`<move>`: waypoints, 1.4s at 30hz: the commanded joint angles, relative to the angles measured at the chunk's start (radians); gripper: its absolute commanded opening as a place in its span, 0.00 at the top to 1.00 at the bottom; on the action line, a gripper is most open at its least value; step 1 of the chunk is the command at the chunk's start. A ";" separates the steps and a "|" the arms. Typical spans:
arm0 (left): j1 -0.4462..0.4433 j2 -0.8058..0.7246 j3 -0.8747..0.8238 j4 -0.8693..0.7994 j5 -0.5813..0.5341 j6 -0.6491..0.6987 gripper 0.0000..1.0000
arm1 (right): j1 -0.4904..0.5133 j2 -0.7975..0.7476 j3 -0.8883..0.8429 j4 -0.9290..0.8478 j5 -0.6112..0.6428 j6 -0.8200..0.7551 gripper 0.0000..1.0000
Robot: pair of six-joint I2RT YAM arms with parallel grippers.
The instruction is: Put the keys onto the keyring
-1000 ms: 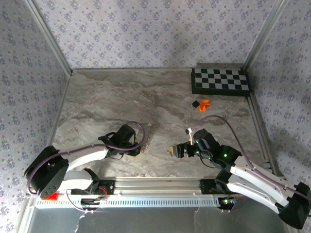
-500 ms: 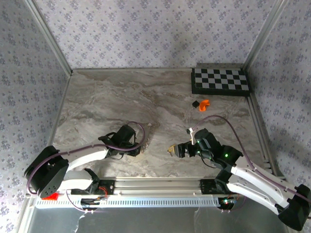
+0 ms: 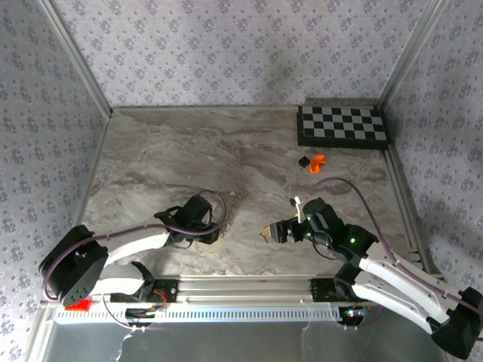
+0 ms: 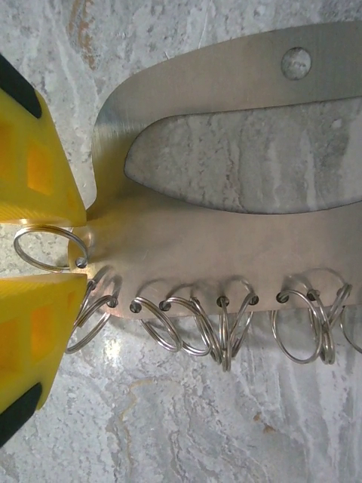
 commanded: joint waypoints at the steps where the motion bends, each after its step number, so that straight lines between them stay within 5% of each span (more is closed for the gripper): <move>1: -0.014 0.006 -0.015 0.008 -0.013 -0.010 0.79 | -0.008 0.001 0.042 -0.017 -0.012 -0.021 0.00; 23: -0.038 -0.030 -0.016 -0.003 -0.027 -0.026 0.96 | -0.015 -0.009 0.030 -0.016 0.001 -0.026 0.00; 42: -0.139 -0.359 0.132 -0.248 -0.207 0.080 1.00 | 0.059 -0.042 0.046 0.140 -0.153 -0.104 0.03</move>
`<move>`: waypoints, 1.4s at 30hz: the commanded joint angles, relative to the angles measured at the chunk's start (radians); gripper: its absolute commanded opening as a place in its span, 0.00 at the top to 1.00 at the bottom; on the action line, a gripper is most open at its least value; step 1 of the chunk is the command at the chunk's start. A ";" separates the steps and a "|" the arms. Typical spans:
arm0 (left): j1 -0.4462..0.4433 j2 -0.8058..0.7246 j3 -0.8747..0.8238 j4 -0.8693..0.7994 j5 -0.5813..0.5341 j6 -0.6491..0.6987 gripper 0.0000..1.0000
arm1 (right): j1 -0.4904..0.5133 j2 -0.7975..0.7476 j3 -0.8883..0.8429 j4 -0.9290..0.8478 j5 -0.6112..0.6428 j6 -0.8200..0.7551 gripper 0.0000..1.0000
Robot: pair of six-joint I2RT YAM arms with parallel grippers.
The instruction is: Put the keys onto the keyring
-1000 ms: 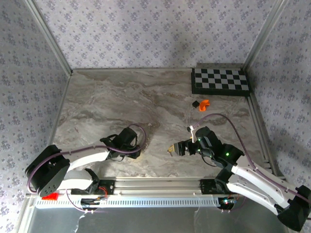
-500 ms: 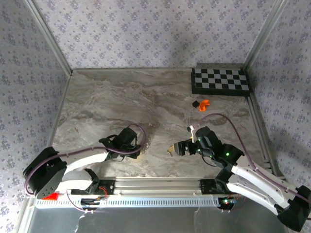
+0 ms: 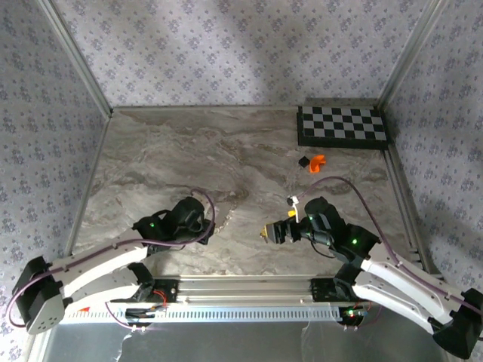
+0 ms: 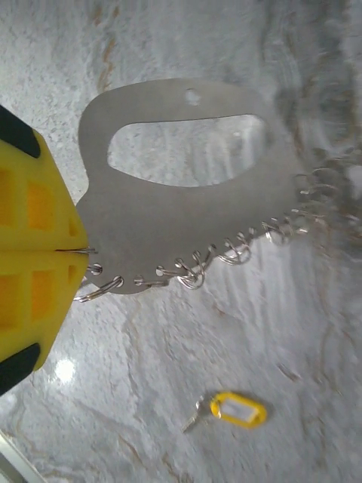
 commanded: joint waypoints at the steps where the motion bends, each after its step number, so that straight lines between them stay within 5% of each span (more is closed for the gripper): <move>1: -0.035 -0.042 0.066 -0.052 -0.067 0.074 1.00 | 0.040 -0.017 0.038 0.073 -0.077 -0.064 0.03; 10: -0.210 -0.079 0.164 -0.020 -0.217 0.242 1.00 | 0.097 -0.029 0.072 0.180 -0.206 -0.130 0.17; 24: -0.474 0.011 0.293 0.058 -0.400 0.426 1.00 | 0.185 -0.156 0.097 0.212 -0.279 -0.285 0.60; 34: -0.521 -0.043 0.301 0.246 -0.259 0.501 1.00 | 0.226 -0.221 0.073 0.307 -0.229 -0.304 0.92; 42: -0.520 -0.163 0.251 0.346 -0.114 0.504 1.00 | 0.291 -0.223 0.054 0.396 -0.204 -0.296 0.95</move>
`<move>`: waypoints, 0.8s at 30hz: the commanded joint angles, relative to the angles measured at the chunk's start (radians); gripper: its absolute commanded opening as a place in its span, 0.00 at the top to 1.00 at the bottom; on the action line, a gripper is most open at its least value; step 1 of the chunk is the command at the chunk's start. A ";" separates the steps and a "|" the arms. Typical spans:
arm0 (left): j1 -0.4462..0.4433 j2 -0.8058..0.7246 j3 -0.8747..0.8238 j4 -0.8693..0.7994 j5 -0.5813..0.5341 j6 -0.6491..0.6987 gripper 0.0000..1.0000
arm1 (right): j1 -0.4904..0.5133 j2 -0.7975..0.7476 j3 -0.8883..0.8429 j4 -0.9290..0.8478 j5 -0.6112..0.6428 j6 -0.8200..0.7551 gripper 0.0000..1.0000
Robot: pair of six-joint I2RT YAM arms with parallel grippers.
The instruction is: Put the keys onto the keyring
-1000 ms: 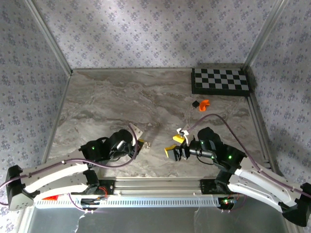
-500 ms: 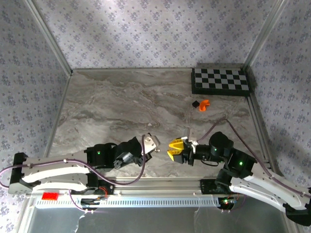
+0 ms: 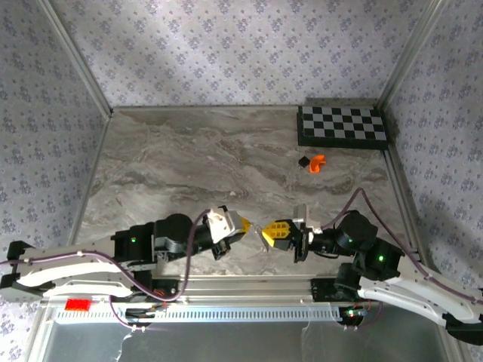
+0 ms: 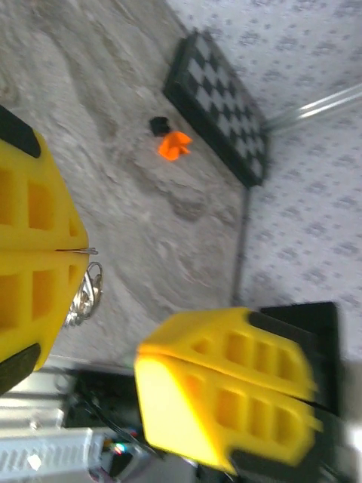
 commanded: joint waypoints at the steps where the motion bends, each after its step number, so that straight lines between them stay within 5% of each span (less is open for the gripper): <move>1: -0.006 -0.052 -0.018 0.096 0.077 0.017 1.00 | 0.028 -0.011 -0.002 0.045 0.038 -0.010 0.95; 12: -0.006 -0.089 -0.036 0.089 0.116 0.024 1.00 | 0.055 0.008 0.004 0.003 0.125 -0.042 0.98; 24: -0.006 -0.093 -0.037 0.106 0.149 0.022 1.00 | 0.090 0.075 -0.012 0.042 0.087 -0.057 0.98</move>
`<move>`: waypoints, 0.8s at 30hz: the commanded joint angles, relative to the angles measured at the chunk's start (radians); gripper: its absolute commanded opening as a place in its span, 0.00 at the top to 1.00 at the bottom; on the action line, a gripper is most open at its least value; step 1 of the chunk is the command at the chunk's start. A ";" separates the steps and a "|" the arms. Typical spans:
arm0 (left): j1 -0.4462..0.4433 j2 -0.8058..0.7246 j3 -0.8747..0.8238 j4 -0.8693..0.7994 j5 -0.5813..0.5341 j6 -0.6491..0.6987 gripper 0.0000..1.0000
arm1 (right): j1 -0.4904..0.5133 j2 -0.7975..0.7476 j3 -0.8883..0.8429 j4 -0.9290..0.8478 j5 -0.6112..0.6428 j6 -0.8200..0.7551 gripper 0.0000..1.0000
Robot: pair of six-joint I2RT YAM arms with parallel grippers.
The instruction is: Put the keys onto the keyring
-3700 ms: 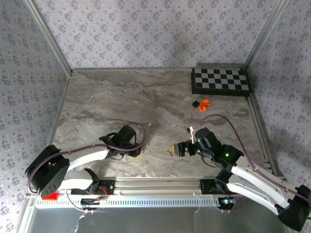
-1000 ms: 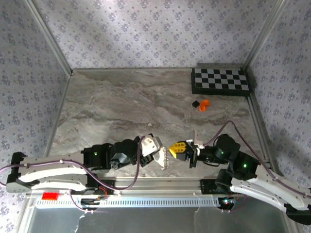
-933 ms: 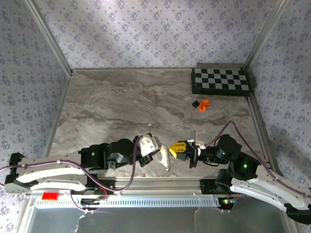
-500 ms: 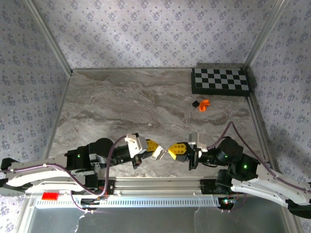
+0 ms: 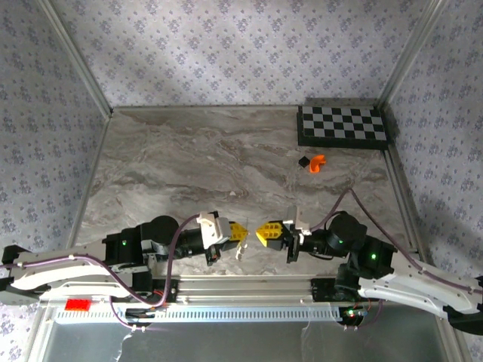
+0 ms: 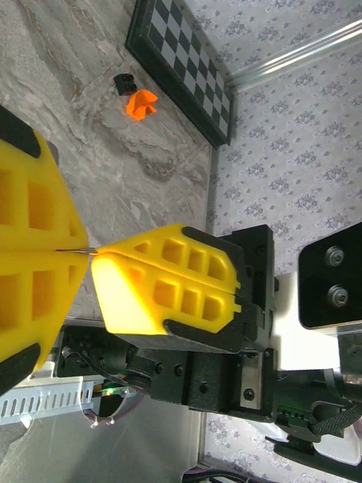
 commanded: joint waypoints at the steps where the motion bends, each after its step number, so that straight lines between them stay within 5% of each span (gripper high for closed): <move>1: -0.005 -0.019 0.012 0.070 0.026 0.010 1.00 | 0.024 0.011 -0.009 0.034 -0.021 -0.029 0.96; 8: -0.005 -0.016 0.000 0.118 0.057 -0.002 1.00 | 0.063 0.010 -0.024 0.080 -0.041 -0.049 0.82; 24: -0.005 -0.013 -0.027 0.178 0.131 -0.024 1.00 | 0.075 -0.041 -0.109 0.296 -0.003 0.004 0.81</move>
